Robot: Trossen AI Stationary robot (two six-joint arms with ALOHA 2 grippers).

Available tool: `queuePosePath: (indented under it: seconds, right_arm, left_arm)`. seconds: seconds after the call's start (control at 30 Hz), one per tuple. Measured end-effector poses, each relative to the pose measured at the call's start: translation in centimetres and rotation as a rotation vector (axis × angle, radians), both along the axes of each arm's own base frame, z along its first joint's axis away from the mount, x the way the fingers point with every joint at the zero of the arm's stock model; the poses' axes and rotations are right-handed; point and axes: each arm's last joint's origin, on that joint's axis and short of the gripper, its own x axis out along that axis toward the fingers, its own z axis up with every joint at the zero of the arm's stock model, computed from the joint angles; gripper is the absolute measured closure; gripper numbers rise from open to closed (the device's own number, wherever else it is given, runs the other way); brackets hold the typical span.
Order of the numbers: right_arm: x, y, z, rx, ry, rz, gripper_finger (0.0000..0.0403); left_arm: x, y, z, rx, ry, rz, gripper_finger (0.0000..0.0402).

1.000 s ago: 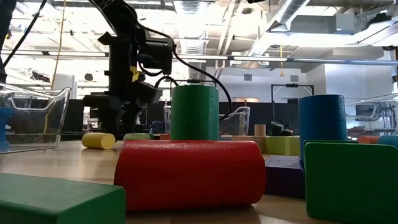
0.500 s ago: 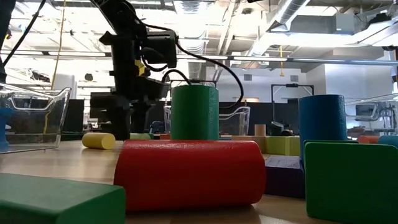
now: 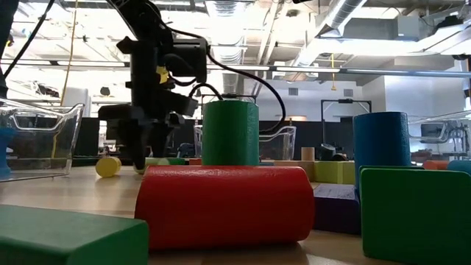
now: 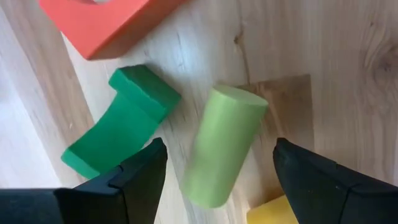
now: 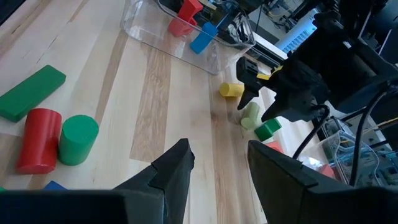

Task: Sort blocks by size
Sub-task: Put the light green cylindrical block into the right transparent bin

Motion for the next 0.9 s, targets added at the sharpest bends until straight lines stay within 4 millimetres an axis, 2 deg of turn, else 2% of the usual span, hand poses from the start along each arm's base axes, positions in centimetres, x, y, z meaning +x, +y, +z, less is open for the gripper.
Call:
queuePosePath:
  seconds: [0.17,0.5,0.63,0.83,0.9]
  right_arm:
    - [0.0,0.0,0.0,0.000,0.000,0.000,0.0212]
    - [0.0,0.0,0.0,-0.001,0.001,0.001,0.0212]
    - [0.2,-0.2,0.0,0.000,-0.003,-0.005,0.0212]
    - [0.4,-0.3,0.1,0.001,-0.008,-0.009,0.0212]
    - [0.4,-0.3,0.1,-0.004,-0.007,-0.006,0.0212]
  left_arm:
    - [0.2,0.0,0.0,-0.018,-0.021,0.011,0.0124]
    - [-0.7,-0.4,-1.1,-0.092,0.010,-0.008,0.0167]
    - [-0.7,-0.4,-1.1,-0.091,0.010,-0.014,0.0200]
    - [-0.7,-0.4,-1.1,-0.088,0.010,-0.025,0.0280]
    - [-0.7,-0.4,-1.1,-0.087,0.010,-0.032,0.0281]
